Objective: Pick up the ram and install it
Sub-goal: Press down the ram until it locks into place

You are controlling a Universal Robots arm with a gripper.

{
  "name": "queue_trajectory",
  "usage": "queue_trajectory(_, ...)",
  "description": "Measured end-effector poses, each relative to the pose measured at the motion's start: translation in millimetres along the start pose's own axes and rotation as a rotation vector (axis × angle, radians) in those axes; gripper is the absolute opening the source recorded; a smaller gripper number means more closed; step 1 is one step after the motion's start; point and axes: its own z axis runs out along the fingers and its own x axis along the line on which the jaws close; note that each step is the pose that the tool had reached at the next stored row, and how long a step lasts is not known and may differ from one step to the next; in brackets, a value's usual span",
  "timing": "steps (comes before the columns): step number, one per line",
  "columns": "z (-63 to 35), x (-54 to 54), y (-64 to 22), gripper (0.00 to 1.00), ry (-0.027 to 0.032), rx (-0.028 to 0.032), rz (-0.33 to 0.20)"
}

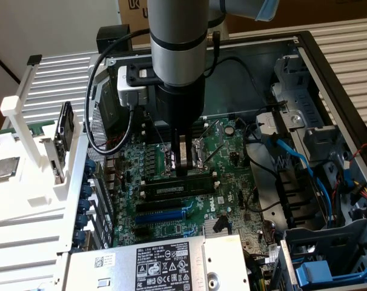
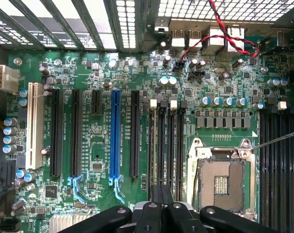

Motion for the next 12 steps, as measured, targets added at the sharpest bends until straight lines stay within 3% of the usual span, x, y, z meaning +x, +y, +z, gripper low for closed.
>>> queue_trajectory(12, 7.2, 0.4, 0.6, 0.1, 0.0001, -0.0003, 0.0)
